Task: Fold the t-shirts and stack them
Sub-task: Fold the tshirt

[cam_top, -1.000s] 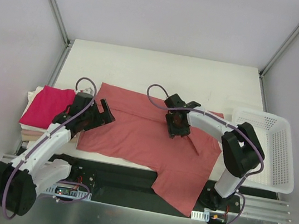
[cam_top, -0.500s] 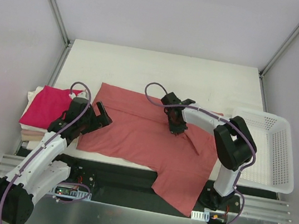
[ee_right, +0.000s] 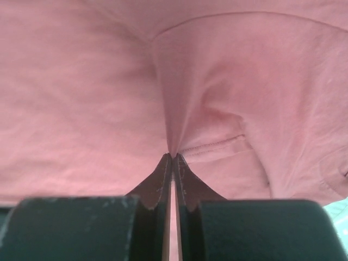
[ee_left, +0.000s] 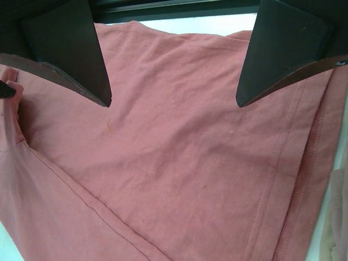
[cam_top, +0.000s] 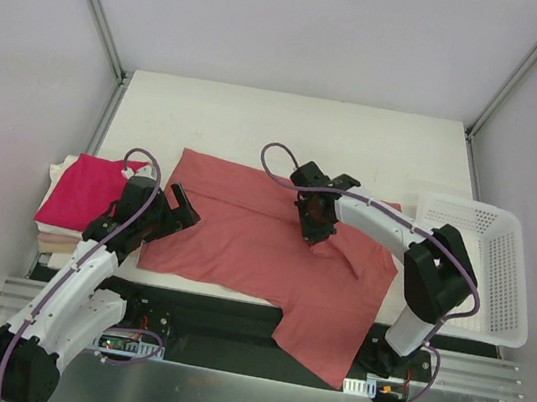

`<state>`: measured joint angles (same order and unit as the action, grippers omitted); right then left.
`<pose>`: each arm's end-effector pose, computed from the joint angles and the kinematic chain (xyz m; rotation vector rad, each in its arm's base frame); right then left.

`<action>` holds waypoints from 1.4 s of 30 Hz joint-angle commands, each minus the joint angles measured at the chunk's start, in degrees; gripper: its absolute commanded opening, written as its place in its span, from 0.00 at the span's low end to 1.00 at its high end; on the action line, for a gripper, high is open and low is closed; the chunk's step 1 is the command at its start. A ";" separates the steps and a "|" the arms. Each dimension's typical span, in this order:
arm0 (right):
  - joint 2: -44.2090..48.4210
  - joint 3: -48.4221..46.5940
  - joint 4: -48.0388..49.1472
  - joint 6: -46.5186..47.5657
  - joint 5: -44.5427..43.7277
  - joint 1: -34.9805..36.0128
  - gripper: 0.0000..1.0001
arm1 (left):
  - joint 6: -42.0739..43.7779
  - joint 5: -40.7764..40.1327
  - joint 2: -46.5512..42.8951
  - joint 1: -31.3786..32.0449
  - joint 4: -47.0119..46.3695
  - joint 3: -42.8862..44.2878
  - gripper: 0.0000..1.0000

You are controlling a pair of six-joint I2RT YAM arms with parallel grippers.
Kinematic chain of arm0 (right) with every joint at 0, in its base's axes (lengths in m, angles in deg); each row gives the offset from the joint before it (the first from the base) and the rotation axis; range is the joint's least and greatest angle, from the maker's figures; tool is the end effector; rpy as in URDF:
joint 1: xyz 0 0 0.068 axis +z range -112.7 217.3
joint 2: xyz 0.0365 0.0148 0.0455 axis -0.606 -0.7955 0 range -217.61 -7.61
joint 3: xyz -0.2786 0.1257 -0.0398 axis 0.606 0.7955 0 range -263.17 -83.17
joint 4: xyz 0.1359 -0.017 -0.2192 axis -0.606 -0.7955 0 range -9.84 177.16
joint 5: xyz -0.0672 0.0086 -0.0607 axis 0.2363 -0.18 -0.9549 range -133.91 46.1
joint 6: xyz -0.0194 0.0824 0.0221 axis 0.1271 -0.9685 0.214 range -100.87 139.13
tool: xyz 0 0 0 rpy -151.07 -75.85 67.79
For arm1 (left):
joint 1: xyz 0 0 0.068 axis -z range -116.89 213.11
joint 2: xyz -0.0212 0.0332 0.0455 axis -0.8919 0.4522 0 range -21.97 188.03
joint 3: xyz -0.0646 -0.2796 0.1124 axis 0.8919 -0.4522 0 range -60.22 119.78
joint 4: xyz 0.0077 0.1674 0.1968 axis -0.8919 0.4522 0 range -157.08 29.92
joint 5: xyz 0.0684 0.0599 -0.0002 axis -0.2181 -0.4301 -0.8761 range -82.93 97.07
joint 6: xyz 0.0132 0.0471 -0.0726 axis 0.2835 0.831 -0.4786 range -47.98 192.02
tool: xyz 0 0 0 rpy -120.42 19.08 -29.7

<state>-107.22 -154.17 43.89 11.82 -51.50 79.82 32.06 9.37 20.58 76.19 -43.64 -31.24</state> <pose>0.2709 0.2345 0.2032 -0.8186 2.6775 0.0195 0.1638 -0.0413 0.2270 -0.5061 2.2161 -0.5469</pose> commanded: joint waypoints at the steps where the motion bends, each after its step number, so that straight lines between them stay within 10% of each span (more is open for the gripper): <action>1: 3.02 -3.53 -5.33 -0.42 5.92 1.07 0.04 | 0.15 -1.69 -1.24 -0.07 1.69 1.35 0.99; 14: -3.30 -11.25 -6.66 -1.12 15.94 1.60 0.11 | 0.24 -1.95 -2.29 0.01 2.93 2.32 0.99; 17: -5.15 -13.36 -6.83 -2.44 13.58 1.51 0.30 | 0.33 -1.69 -2.03 0.01 3.10 2.58 0.99; 18: -5.41 -13.89 -7.18 -2.71 10.96 1.51 0.51 | 0.41 -1.52 -2.03 0.01 3.10 2.76 0.99; 26: 2.74 -11.62 -10.17 -3.23 -1.01 0.02 0.95 | 1.73 -0.72 1.74 0.01 3.01 6.70 0.99; 42: 3.74 -2.82 -4.11 -1.74 -5.15 -27.39 0.89 | 6.65 3.85 36.25 0.01 -7.79 25.86 0.99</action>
<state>-99.24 -154.96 38.78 9.26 -54.04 57.15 36.10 11.56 48.60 76.19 -47.42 -11.36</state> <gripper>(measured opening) 0.912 0.993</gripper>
